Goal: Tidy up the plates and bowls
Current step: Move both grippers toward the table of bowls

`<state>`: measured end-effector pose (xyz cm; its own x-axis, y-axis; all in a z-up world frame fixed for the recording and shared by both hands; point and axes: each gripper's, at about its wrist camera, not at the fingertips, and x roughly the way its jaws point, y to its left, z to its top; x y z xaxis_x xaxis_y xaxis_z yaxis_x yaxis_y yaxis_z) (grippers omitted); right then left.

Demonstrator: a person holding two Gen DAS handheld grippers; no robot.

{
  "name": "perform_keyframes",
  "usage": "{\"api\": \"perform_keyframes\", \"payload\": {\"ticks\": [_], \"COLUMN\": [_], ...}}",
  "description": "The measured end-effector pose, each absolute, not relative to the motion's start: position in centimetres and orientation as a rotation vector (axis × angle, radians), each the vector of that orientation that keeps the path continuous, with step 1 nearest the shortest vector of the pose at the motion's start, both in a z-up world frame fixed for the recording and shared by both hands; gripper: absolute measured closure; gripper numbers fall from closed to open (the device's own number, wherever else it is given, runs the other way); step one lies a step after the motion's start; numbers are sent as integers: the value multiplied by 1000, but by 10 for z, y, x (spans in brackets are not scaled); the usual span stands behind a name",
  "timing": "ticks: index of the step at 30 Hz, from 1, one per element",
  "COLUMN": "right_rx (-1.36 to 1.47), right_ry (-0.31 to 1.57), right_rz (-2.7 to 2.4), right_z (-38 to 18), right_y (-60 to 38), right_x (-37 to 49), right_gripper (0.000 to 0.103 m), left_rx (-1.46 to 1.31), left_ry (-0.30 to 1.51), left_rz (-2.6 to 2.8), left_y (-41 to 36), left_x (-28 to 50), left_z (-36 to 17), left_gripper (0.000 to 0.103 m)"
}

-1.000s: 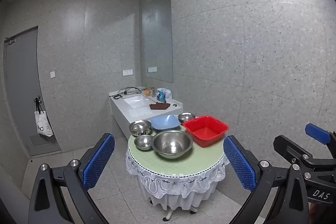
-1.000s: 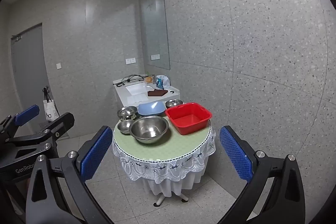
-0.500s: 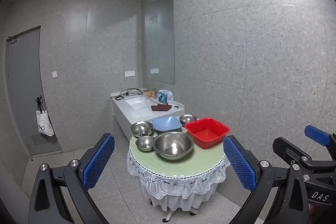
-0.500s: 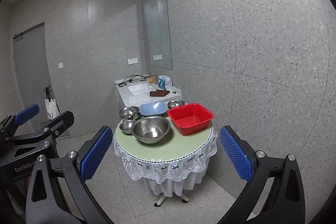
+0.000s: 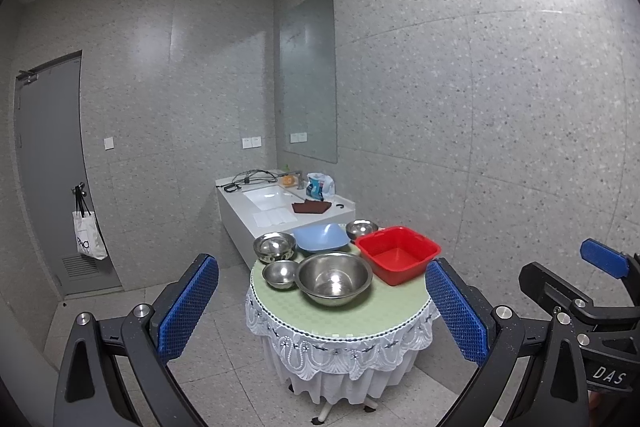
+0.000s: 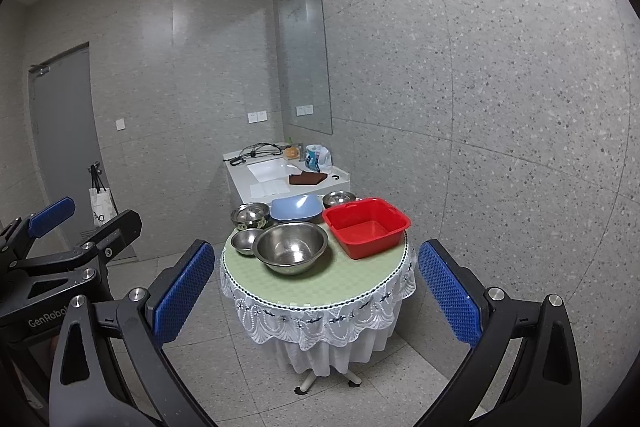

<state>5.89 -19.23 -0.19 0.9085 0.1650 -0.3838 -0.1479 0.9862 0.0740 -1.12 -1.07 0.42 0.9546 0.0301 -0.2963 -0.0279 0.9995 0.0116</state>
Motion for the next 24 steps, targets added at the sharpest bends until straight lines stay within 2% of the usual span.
{"api": "perform_keyframes", "payload": {"ticks": [24], "right_rx": [43], "right_ry": [407], "right_rz": [170], "right_z": [-3], "right_y": [-190], "right_x": [63], "right_gripper": [0], "left_rx": [8], "left_ry": [311], "left_rz": [39], "left_y": [-13], "left_x": [-7], "left_z": [6], "left_gripper": [1]}}
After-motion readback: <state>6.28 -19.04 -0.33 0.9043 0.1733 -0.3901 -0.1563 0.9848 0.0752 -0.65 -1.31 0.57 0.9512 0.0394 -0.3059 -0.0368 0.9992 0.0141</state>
